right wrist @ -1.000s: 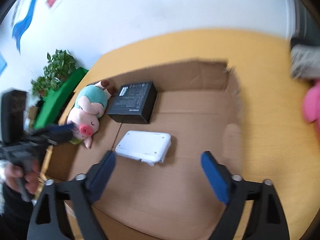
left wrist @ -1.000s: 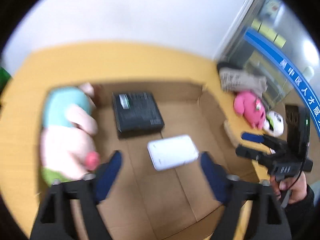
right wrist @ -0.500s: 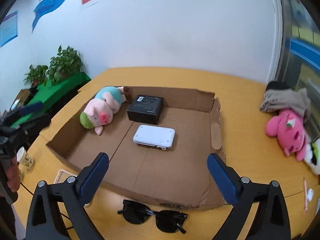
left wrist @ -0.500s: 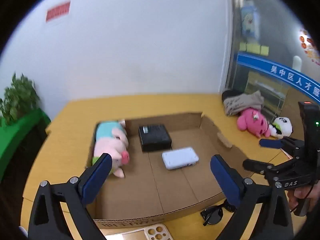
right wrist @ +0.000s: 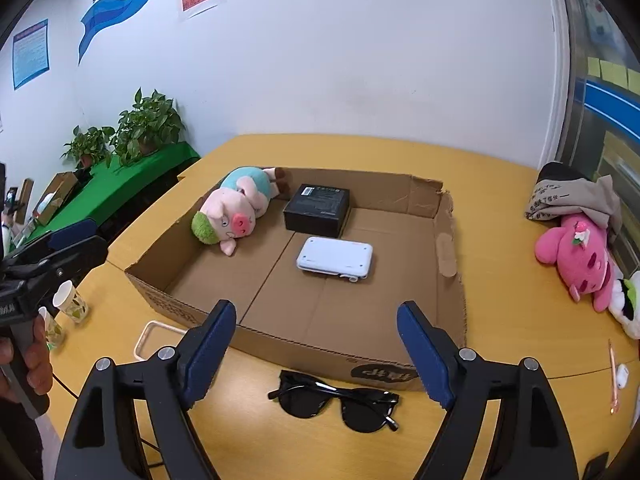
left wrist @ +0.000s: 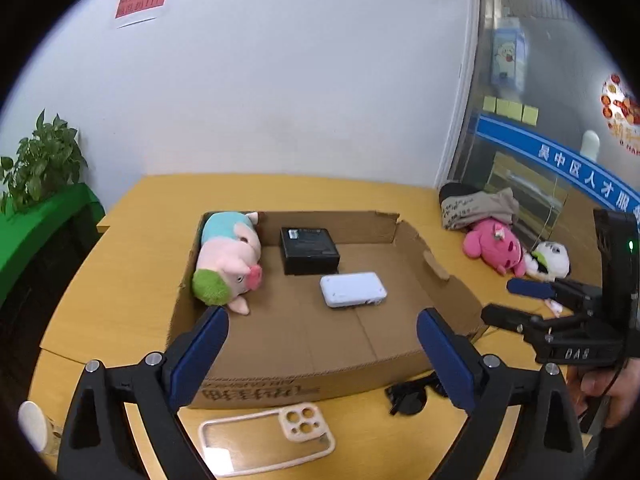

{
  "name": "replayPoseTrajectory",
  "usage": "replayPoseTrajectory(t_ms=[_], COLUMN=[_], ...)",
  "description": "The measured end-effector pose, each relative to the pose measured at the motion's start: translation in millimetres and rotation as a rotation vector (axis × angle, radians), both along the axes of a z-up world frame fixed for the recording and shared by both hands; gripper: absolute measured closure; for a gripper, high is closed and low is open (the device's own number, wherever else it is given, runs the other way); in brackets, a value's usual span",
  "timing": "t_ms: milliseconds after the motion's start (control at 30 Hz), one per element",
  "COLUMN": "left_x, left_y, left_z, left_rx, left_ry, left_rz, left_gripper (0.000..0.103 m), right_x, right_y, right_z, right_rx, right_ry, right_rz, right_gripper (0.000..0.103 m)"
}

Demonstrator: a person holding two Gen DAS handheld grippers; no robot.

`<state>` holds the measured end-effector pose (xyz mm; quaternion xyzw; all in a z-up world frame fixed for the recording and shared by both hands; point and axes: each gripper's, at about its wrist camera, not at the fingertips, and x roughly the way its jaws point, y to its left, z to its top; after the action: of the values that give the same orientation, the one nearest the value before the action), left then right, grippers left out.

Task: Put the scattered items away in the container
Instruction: 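Move both tools toward the clear phone case on the table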

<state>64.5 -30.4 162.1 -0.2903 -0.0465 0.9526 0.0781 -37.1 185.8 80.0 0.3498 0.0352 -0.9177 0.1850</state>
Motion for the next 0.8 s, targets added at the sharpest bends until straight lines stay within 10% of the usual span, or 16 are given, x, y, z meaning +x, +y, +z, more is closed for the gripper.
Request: replayPoseTrajectory(t_ms=[400, 800], left_x=[0, -9], left_y=[-38, -89], left_z=[-39, -152], left_rx=[0.07, 0.153], left_ry=[-0.11, -0.409], left_rz=[0.066, 0.114], left_gripper=[0.008, 0.008], right_x=[1, 5], right_y=[-18, -114], right_z=[-24, -147], right_rx=[0.005, -0.05], right_ry=[-0.05, -0.332], right_rz=[0.03, 0.29], right_gripper=[0.004, 0.007])
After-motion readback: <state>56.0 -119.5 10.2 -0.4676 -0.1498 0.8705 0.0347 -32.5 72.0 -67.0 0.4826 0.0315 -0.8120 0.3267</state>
